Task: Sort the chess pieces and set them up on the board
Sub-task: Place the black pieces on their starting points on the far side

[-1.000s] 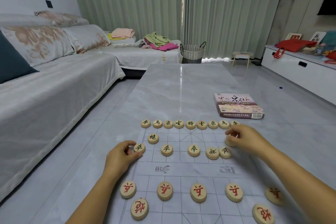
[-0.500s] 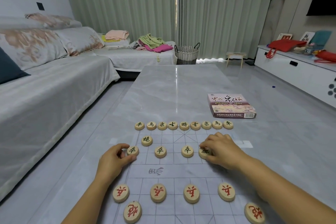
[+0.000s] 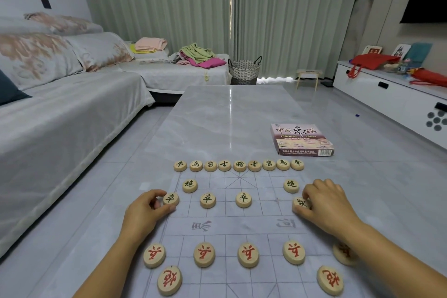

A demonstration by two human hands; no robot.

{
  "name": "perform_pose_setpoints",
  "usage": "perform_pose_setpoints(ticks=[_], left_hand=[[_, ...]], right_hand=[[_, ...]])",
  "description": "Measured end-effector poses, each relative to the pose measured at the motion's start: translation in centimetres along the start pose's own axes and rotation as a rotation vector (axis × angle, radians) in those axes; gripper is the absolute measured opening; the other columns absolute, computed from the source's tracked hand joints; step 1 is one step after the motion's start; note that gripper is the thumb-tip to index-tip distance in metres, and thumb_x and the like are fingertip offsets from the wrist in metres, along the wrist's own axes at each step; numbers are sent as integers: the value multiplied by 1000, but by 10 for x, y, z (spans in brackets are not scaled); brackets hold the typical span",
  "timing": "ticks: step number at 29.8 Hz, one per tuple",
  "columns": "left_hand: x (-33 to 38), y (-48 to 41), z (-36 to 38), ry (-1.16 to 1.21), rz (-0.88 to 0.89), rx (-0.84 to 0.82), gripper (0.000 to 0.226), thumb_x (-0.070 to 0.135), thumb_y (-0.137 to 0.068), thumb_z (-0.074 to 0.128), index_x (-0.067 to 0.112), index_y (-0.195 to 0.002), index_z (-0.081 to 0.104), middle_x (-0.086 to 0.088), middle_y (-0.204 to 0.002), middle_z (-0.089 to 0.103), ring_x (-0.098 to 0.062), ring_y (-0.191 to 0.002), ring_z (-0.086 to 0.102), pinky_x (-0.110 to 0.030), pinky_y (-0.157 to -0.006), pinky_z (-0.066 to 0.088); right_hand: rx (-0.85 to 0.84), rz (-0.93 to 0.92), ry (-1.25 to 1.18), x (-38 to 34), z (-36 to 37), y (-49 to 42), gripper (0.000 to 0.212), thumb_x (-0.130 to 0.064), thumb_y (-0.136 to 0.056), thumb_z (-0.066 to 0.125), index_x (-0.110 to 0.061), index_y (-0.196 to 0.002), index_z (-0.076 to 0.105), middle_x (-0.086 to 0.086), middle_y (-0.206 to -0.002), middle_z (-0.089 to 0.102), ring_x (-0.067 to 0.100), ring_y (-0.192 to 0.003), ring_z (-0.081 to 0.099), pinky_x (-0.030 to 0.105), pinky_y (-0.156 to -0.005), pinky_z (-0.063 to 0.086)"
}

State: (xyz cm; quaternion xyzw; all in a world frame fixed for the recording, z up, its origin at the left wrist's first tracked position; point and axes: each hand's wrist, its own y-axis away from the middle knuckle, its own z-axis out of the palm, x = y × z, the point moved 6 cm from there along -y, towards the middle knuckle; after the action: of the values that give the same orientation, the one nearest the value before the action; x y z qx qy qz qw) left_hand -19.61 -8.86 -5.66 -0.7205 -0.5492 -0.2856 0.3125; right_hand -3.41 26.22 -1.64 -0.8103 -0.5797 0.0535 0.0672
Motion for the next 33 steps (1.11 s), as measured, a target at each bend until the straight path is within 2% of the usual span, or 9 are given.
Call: perform_pose_setpoints(ticks=[5,7,11,14,16,19,22,30,33], left_hand=[[1,0,0,10,1,10,35,30,-72,76,20,-103,63,-3,-74,57,-17,-68,52,-26,-57,38],[0,0,1,10,2,7,35,30,-72,76,20,-104,63,-3,-74,57,-17,-69,52,-26,-57,38],[1,0,0,0,12,-1,36,29,-74,75,21,-106,62,-2,-78,58,-17,-71,52,-26,-58,38],[3,-1,0,-1,21,-1,35,27,-74,74,21,-106,62,-3,-76,57,-17,-70,51,-25,-58,37],[3,-1,0,-4,22,0,34,27,-74,74,21,-106,62,-3,-76,57,-18,-69,52,-26,-58,38],[2,0,1,-18,15,1,33,27,-75,74,22,-105,62,-3,-76,57,-17,-70,52,-26,-58,38],[2,0,0,-14,7,5,33,28,-74,74,22,-105,62,-3,-77,57,-18,-71,52,-27,-59,39],[4,1,-1,-20,9,5,35,27,-75,73,20,-107,61,-2,-79,57,-17,-72,52,-26,-59,39],[4,2,-2,-31,18,17,36,27,-75,74,19,-108,62,-2,-79,57,-15,-71,51,-26,-59,39]], right_hand=[[6,29,-1,-8,-2,-4,44,-66,-78,49,-24,-91,48,-3,-95,48,20,-103,45,30,-87,30],[10,12,9,-20,0,-10,51,-69,-76,48,-22,-95,51,-2,-101,54,21,-103,46,31,-88,30],[17,5,-19,-32,4,-18,53,-73,-73,47,-23,-89,46,-2,-104,56,20,-102,46,32,-88,30],[-7,-18,-85,-27,6,-13,50,-63,-77,52,-25,-109,52,-3,-111,55,19,-108,44,32,-87,27],[-19,-49,-109,-25,5,-11,45,-55,-81,53,-27,-116,53,-4,-115,55,19,-109,44,31,-84,25],[-13,-55,-109,-25,5,-13,39,-54,-81,55,-26,-109,56,-5,-107,55,18,-107,44,29,-79,21],[-7,-32,-117,-28,6,-16,37,-55,-80,56,-24,-100,57,-6,-97,54,18,-103,45,30,-81,24],[-38,-21,-155,-27,10,-19,42,-56,-78,58,-26,-108,55,-6,-107,57,17,-106,45,32,-85,28],[30,108,-367,2,-8,-23,38,-50,-81,59,-25,-109,57,-6,-97,57,18,-105,50,34,-89,35]])
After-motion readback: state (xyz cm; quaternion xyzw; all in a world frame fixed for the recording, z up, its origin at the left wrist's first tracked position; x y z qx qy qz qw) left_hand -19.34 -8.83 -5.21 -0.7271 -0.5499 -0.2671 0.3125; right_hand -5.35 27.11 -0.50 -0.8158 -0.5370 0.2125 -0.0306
